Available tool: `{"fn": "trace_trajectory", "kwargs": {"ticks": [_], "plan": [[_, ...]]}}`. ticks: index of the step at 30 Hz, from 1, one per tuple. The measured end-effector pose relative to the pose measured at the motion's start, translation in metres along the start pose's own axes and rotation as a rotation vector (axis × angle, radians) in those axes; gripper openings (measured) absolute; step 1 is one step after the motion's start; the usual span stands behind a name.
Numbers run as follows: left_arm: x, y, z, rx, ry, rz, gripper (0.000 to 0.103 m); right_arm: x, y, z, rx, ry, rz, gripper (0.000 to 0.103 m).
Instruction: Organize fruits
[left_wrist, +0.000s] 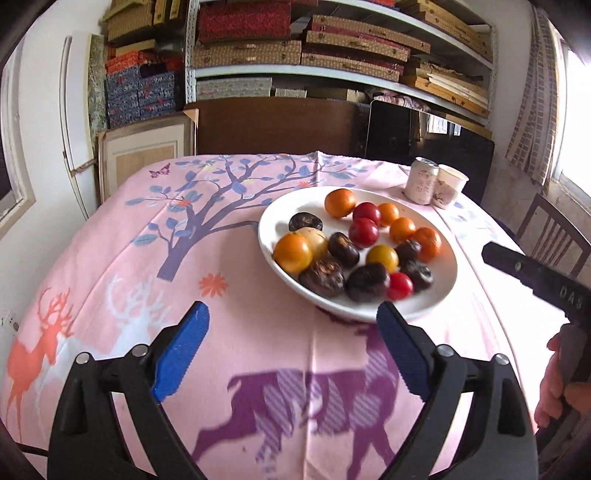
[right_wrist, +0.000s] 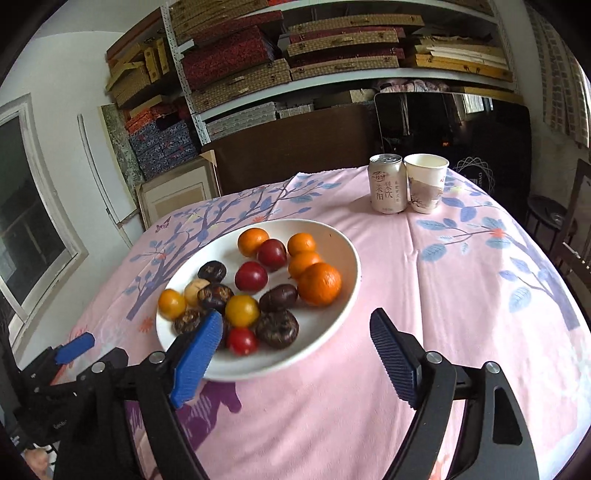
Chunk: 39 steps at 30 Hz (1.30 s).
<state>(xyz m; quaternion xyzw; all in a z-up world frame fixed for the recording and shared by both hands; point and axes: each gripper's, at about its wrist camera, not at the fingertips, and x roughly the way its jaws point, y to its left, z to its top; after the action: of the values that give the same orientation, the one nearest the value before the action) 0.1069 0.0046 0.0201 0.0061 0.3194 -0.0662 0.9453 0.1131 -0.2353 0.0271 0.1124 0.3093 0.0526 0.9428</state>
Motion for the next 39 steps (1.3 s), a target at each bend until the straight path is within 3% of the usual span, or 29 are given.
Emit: {"fn": "trace_trajectory", "kwargs": {"ticks": [3,8,11,22,39], "plan": [[-0.018,-0.01,-0.018,0.026,-0.036,0.03,0.097,-0.021,0.004,-0.026,-0.048,-0.042,-0.027,0.1],[-0.026,-0.026,-0.034,0.107,-0.034,0.062,0.098,-0.036,0.001,-0.043,-0.061,-0.014,-0.051,0.1],[-0.027,-0.031,-0.035,0.135,-0.044,0.083,0.098,-0.043,-0.006,-0.042,-0.033,-0.058,-0.048,0.1],[-0.036,-0.035,-0.036,0.145,-0.058,0.054,0.098,-0.048,0.013,-0.048,-0.125,-0.065,-0.095,0.1],[-0.044,-0.034,-0.039,0.123,-0.064,0.079,0.098,-0.06,0.034,-0.066,-0.185,-0.066,-0.053,0.1]]}}
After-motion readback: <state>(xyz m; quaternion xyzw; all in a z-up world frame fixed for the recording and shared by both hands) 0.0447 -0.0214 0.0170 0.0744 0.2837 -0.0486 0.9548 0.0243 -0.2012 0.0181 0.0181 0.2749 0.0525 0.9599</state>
